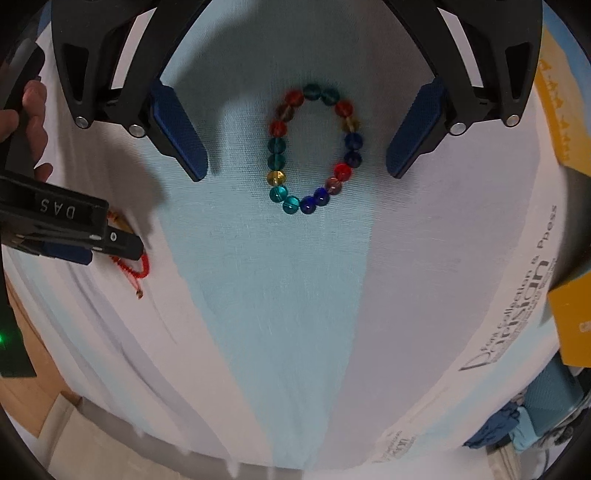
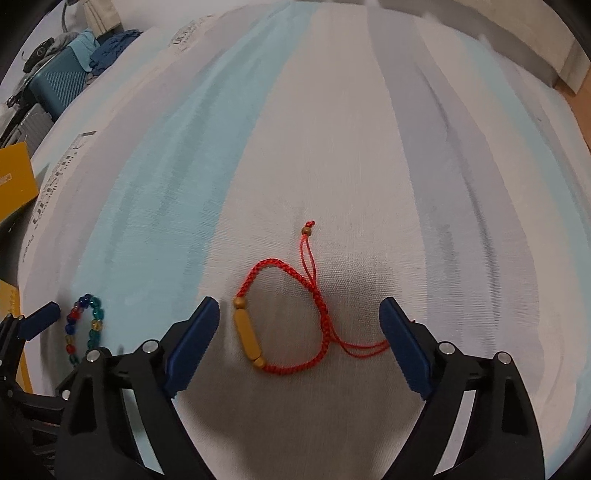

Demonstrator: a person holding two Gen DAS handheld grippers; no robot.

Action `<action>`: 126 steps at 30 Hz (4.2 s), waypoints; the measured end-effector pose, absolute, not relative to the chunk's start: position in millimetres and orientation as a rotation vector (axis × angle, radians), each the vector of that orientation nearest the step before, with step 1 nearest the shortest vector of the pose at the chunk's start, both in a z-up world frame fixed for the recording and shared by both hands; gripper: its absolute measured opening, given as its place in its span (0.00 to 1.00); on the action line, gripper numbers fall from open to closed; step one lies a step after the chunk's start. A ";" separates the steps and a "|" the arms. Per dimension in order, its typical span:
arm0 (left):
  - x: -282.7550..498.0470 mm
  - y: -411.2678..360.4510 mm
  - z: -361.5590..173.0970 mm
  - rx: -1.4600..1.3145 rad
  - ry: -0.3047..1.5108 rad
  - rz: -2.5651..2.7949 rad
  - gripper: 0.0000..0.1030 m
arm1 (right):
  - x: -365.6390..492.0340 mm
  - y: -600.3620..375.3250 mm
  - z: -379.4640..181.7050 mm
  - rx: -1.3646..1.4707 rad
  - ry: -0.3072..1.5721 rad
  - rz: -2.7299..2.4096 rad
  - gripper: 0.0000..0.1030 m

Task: Organize jewelry
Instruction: 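Grasp the multicolour bead bracelet with left tool while right tool grasps red cord bracelet, then carry the multicolour and red cord bracelets with both tools into the box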

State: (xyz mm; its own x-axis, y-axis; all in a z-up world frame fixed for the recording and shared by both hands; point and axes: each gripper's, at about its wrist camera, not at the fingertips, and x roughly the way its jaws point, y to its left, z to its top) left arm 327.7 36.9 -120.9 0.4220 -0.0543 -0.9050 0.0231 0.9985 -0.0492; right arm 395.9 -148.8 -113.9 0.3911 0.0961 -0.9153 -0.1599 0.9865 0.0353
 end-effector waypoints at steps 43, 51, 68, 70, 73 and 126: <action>289.7 25.8 -50.2 0.015 1.067 -0.095 0.08 | 345.8 -145.4 -45.2 -0.095 1.045 0.172 0.10; 276.1 24.9 -28.0 0.015 1.035 -0.093 0.08 | 333.8 -146.4 -24.6 -0.084 1.020 0.170 0.10; 233.5 31.4 4.6 0.017 0.983 -0.071 0.08 | 293.1 -136.6 3.3 -0.081 0.981 0.193 0.10; 223.5 33.4 8.3 0.013 0.974 -0.066 0.08 | 284.7 -133.5 7.7 -0.083 0.973 0.199 0.10; 207.0 37.9 15.3 -0.005 0.964 -0.058 0.08 | 270.5 -127.8 14.0 -0.086 0.962 0.207 0.10; 17.4 338.1 34.9 -0.277 0.956 0.371 0.08 | 126.7 188.8 24.8 -0.272 0.955 0.662 0.10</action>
State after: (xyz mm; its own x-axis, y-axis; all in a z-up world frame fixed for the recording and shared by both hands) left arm 17.4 338.1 34.9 0.5215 0.1849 -0.8330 -0.4255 0.9025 -0.0660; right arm 126.7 188.8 24.8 0.4013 0.4005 -0.8238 -0.6306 0.7731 0.0687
